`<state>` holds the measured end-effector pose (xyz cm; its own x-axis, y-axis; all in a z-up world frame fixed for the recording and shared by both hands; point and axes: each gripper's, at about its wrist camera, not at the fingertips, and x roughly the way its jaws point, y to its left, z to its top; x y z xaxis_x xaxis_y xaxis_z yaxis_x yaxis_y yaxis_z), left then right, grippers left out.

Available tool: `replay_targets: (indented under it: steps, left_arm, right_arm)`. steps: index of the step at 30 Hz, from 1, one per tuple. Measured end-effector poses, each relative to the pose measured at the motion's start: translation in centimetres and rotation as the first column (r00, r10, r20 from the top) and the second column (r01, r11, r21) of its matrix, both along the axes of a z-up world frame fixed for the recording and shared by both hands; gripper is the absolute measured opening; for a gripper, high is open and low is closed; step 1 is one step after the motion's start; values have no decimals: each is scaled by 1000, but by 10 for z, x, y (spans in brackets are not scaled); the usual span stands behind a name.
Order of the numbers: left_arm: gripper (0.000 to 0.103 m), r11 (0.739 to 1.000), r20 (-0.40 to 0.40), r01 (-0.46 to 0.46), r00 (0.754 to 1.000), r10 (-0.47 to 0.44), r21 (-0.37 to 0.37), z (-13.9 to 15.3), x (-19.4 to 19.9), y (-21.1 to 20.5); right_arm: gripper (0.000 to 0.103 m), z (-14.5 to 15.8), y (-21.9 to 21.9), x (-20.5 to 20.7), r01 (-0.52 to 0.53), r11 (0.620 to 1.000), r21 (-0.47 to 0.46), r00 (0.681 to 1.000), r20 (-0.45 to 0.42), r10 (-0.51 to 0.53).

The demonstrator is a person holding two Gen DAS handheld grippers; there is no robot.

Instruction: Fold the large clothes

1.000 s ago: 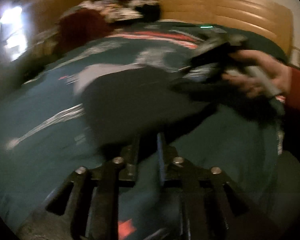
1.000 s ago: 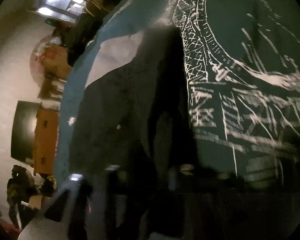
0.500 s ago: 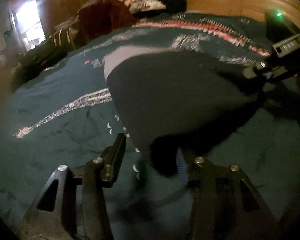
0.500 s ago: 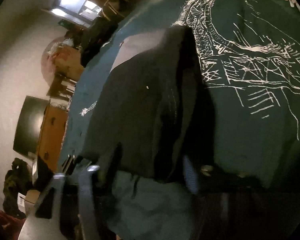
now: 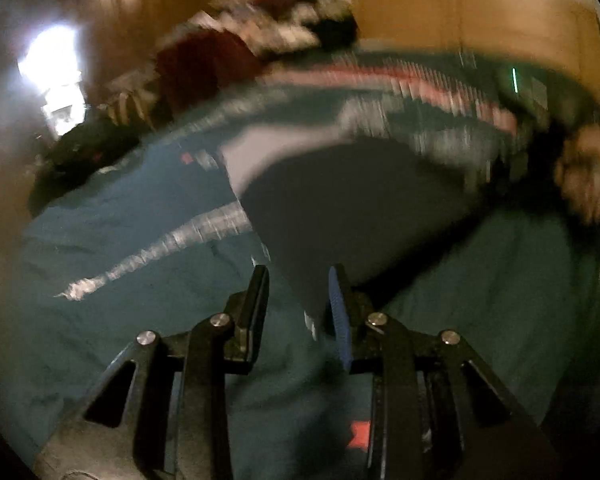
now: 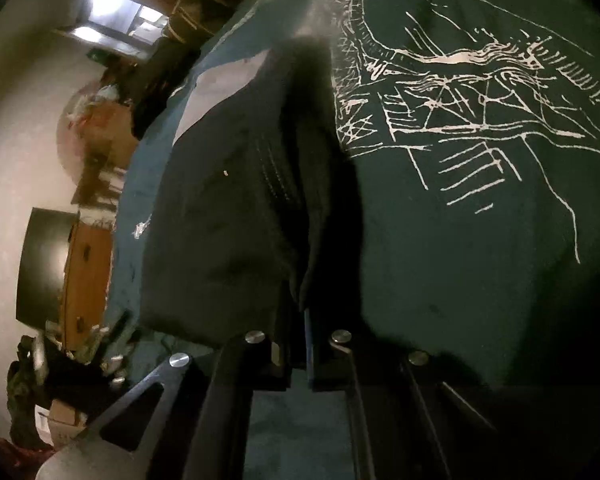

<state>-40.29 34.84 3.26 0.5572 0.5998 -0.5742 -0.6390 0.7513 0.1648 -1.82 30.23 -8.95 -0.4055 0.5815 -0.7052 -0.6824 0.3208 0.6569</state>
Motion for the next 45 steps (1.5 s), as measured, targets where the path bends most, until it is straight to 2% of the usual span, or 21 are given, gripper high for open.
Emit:
replay_targets:
  steps: [3, 5, 7, 10, 12, 14, 16, 18, 20, 22, 23, 24, 26, 27, 29, 33, 35, 37, 39, 41, 45]
  left_arm:
    - [46, 1000, 72, -31, 997, 31, -7, 8, 15, 18]
    - [46, 998, -5, -35, 999, 34, -56, -23, 42, 41]
    - [47, 988, -182, -45, 983, 18, -145, -76, 66, 64]
    - [47, 989, -159, -40, 987, 17, -144, -78, 63, 64]
    - [42, 993, -90, -46, 995, 36, -107, -51, 55, 59]
    - [43, 993, 30, -80, 996, 83, -81, -24, 40, 64]
    - [48, 988, 118, -143, 982, 149, -58, -5, 32, 81]
    - [58, 982, 145, -184, 971, 188, -44, -2, 40, 105]
    - [58, 982, 121, -181, 975, 185, -47, -9, 61, 127]
    - [57, 982, -50, -185, 982, 183, -31, -42, 94, 147]
    - [56, 979, -148, -192, 972, 180, -68, -61, 106, 159]
    - [54, 978, -184, -184, 969, 163, -102, -77, 109, 165]
    - [51, 982, -159, -162, 977, 145, -100, -75, 103, 165]
    - [46, 984, -144, -150, 980, 136, -91, -66, 100, 164]
    - [46, 988, -20, -138, 990, 137, -65, -36, 88, 169]
    - [55, 983, 68, -171, 982, 175, -63, -21, 101, 207]
    - [55, 976, 26, -185, 982, 189, -115, -38, 125, 234]
    - [57, 961, -128, -226, 970, 207, -158, -72, 146, 254]
    - [57, 961, -136, -219, 971, 197, -169, -82, 147, 255]
    - [55, 966, -129, -210, 973, 191, -150, -69, 139, 242]
    - [55, 987, 7, -113, 993, 115, -112, -32, 85, 166]
  right_arm:
    - [6, -2, 0, 0, 13, 1000, 5, 1000, -22, -13]
    - [6, -6, -1, 0, 33, 999, 5, 998, -54, -33]
    - [6, -13, -1, 1, 59, 998, 0, 995, -79, -59]
    - [3, -16, -6, 6, 77, 997, -6, 995, -70, -77]
    - [7, -5, -4, -1, 40, 999, -16, 999, 23, -39]
    - [21, 20, -2, -12, -11, 1000, -22, 985, 169, 14]
    - [21, 50, -3, -21, -36, 999, -3, 948, 315, 35]
    - [23, 77, 0, -24, -32, 998, 55, 927, 375, 9]
    - [23, 89, 20, -28, -52, 994, 98, 913, 408, 7]
    - [22, 79, 60, -34, -99, 991, 91, 905, 421, 52]
    - [22, 72, 74, -35, -107, 992, 69, 897, 438, 66]
    - [22, 57, 92, -36, -116, 993, 19, 890, 446, 96]
    - [17, 18, 117, -34, -124, 987, -106, 902, 403, 156]
    - [17, 16, 121, -35, -129, 984, -120, 896, 411, 167]
    - [21, 33, 120, -40, -155, 981, -113, 875, 445, 189]
    - [22, 76, 140, -31, -167, 986, -8, 858, 492, 149]
    - [22, 71, 174, -24, -155, 987, -32, 849, 507, 150]
    - [22, 54, 205, -19, -146, 986, -82, 845, 508, 168]
    - [21, 30, 233, -15, -154, 975, -159, 849, 484, 212]
    - [20, 27, 238, -12, -129, 977, -167, 859, 474, 194]
    - [25, 71, 199, -27, -130, 990, -59, 814, 564, 141]
